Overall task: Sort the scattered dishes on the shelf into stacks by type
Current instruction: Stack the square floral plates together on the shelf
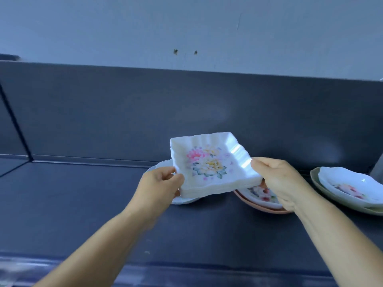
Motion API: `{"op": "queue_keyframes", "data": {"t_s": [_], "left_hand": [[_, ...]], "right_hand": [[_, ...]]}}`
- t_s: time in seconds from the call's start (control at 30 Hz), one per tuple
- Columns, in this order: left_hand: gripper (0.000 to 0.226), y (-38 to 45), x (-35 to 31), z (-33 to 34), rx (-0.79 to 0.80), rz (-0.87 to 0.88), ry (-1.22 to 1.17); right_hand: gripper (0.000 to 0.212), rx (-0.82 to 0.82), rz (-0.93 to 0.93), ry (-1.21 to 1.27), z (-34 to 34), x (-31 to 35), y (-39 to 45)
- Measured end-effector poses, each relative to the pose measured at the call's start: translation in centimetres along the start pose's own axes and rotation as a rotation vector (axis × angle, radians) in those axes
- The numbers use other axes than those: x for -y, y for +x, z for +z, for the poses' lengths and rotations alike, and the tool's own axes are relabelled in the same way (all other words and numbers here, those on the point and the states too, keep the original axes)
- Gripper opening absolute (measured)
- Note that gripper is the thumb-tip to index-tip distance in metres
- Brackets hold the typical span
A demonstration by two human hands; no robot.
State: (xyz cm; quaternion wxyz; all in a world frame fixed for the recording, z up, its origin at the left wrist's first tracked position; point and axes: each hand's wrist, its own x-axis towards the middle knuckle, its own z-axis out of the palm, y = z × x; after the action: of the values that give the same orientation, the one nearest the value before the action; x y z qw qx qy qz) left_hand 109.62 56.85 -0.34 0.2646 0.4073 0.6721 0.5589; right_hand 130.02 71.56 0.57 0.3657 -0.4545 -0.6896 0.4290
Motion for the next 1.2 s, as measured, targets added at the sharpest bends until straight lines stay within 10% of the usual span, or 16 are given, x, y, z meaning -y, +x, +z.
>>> {"op": "queue_keyframes", "data": {"t_s": [1.2], "left_hand": [[0.026,-8.4,11.4,-53.7,-0.591,-0.173,0.116]], "right_hand": [[0.027,0.715,-0.113,0.241,52.8,22.9,-11.3]]}}
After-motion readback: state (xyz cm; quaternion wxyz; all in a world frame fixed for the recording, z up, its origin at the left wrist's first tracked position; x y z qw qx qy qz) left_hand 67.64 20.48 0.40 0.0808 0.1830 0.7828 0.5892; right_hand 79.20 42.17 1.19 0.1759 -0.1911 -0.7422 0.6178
